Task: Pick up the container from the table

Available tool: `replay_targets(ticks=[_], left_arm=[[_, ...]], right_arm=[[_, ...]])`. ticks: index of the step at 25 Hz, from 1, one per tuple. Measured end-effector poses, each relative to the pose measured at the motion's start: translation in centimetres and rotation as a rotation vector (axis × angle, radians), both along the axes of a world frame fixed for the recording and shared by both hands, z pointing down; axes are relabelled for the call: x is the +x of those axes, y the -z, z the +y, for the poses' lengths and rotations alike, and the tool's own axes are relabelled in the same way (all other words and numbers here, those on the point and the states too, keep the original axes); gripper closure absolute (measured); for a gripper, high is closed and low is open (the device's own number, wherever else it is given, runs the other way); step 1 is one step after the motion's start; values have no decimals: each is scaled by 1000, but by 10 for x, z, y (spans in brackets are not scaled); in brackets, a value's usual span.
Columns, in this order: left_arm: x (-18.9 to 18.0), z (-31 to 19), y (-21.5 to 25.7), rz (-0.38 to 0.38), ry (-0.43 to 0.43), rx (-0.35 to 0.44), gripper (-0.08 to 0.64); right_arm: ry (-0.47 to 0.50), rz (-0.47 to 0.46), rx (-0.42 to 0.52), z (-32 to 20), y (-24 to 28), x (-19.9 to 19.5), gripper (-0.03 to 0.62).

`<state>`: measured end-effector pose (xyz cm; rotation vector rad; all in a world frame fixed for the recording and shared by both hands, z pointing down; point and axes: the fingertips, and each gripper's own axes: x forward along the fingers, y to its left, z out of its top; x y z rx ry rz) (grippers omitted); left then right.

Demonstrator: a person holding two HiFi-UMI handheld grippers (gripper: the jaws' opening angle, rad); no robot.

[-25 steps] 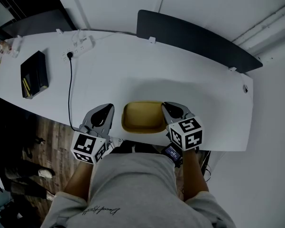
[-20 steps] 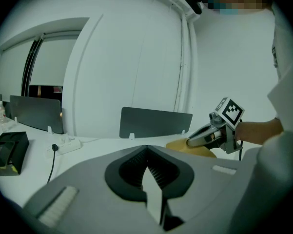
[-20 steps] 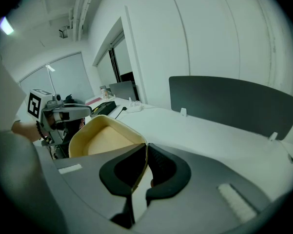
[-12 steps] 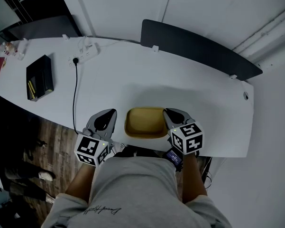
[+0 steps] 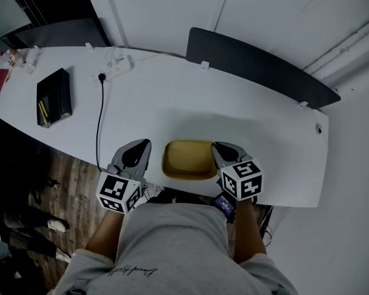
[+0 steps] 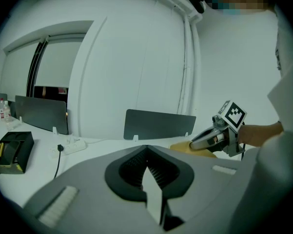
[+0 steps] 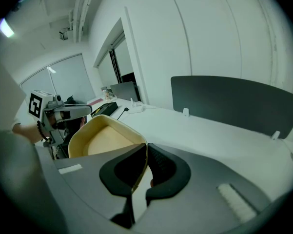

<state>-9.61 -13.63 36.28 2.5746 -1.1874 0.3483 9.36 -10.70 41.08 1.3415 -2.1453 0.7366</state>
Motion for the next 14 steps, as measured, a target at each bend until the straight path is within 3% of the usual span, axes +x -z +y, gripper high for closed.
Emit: replay_targets(ticks=[14], left_arm=[[-6, -3, 0, 0, 7, 0, 560]], right_arm=[[-17, 0, 1, 0, -2, 6, 563]])
